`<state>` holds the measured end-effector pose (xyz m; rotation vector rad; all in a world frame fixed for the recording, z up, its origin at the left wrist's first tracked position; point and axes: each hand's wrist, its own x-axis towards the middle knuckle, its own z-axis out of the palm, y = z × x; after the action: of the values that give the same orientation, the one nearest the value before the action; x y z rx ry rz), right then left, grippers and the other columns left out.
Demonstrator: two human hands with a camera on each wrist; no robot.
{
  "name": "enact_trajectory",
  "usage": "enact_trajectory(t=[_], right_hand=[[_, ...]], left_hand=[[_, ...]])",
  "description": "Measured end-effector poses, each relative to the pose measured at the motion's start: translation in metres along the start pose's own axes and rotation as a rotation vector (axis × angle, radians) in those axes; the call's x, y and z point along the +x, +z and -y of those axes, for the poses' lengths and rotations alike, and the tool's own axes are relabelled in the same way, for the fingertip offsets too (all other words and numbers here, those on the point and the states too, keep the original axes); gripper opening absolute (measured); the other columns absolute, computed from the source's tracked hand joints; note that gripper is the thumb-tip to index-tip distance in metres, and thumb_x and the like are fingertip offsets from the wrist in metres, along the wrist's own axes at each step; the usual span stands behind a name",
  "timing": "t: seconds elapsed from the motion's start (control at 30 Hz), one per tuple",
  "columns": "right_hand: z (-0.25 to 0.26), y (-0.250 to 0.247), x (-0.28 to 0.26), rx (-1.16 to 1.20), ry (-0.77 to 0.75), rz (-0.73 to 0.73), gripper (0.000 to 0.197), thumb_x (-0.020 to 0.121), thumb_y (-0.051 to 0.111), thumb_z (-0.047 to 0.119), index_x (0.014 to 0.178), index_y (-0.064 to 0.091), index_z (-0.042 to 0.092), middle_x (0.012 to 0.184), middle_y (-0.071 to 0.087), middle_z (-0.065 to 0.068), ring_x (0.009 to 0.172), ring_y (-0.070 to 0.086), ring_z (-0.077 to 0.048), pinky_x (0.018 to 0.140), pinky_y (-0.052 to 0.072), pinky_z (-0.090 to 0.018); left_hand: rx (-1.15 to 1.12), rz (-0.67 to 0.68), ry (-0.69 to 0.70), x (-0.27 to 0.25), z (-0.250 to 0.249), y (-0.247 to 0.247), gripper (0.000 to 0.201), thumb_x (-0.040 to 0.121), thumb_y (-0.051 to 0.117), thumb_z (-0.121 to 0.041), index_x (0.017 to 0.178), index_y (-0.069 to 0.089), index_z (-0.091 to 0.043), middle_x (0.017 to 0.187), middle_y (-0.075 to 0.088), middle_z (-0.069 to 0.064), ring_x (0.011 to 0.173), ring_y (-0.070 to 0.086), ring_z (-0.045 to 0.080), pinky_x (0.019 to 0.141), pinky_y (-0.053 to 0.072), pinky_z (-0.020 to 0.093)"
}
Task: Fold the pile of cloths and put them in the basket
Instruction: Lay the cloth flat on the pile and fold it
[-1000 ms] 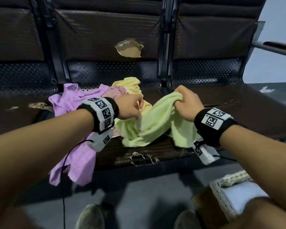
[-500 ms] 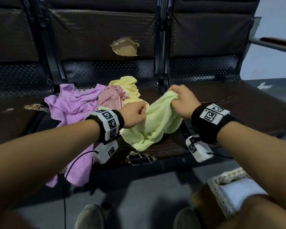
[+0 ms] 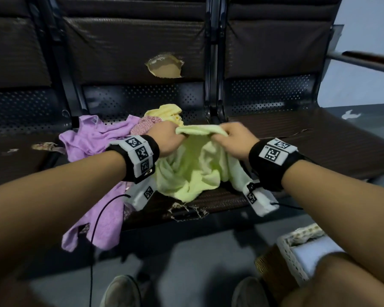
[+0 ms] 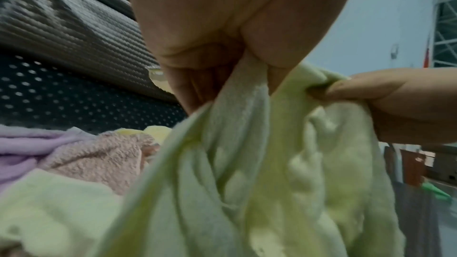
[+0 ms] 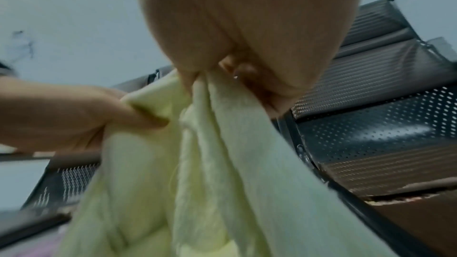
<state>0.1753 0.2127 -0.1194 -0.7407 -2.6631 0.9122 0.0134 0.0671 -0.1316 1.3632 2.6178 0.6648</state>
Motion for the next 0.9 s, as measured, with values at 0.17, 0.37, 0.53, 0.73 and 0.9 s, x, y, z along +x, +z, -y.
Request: enact_trajectory(t=[0.17,0.37,0.53,0.73,0.9], right_hand=[[0.013,-0.020,0.012,0.184,0.042,-0.332,0.017,0.088,0.052,0.013,0.072,0.053,0.016,0.069,0.054,0.001,0.072,0.054,-0.021,0.061,0.039,-0.030],[0.026,-0.022,0.017,0.180,0.117,-0.293,0.016,0.085,0.066,0.024,0.073,0.055,0.023,0.075,0.060,0.001,0.079,0.061,-0.024,0.069,0.047,-0.033],[0.048,-0.002,0.012,0.043,0.057,0.113,0.022,0.080,0.078,0.033,0.073,0.066,0.017,0.072,0.065,0.000,0.072,0.063,-0.021,0.058,0.043,-0.029],[0.060,0.019,0.003,0.094,-0.079,-0.052,0.045,0.099,0.053,0.044,0.069,0.056,0.012,0.066,0.056,-0.005,0.064,0.054,-0.023,0.062,0.036,-0.034],[0.057,0.019,-0.013,-0.038,-0.287,-0.095,0.025,0.104,0.043,0.023,0.091,0.063,0.014,0.076,0.060,0.002,0.076,0.056,-0.020,0.066,0.033,-0.032]], left_hand=[[0.321,-0.021,-0.056,-0.013,0.023,-0.029,0.021,0.091,0.057,-0.040,0.094,0.059,-0.019,0.100,0.065,0.009,0.096,0.061,0.034,0.075,0.047,0.036],[-0.066,-0.143,-0.296,-0.035,0.021,-0.065,0.040,0.084,0.057,-0.051,0.079,0.070,-0.014,0.079,0.068,0.008,0.080,0.063,0.030,0.060,0.041,0.032],[-0.816,-0.253,-0.280,-0.043,-0.015,-0.077,0.016,0.061,0.062,-0.027,0.062,0.062,-0.012,0.061,0.059,0.002,0.056,0.054,0.017,0.058,0.043,0.030],[-0.565,-0.297,-0.268,-0.047,0.013,-0.060,0.023,0.082,0.068,-0.032,0.083,0.076,-0.010,0.084,0.076,0.008,0.084,0.071,0.028,0.077,0.056,0.038],[-0.237,-0.277,-0.442,-0.044,0.044,-0.060,0.026,0.092,0.051,-0.026,0.076,0.065,-0.010,0.082,0.066,0.012,0.091,0.064,0.037,0.070,0.044,0.031]])
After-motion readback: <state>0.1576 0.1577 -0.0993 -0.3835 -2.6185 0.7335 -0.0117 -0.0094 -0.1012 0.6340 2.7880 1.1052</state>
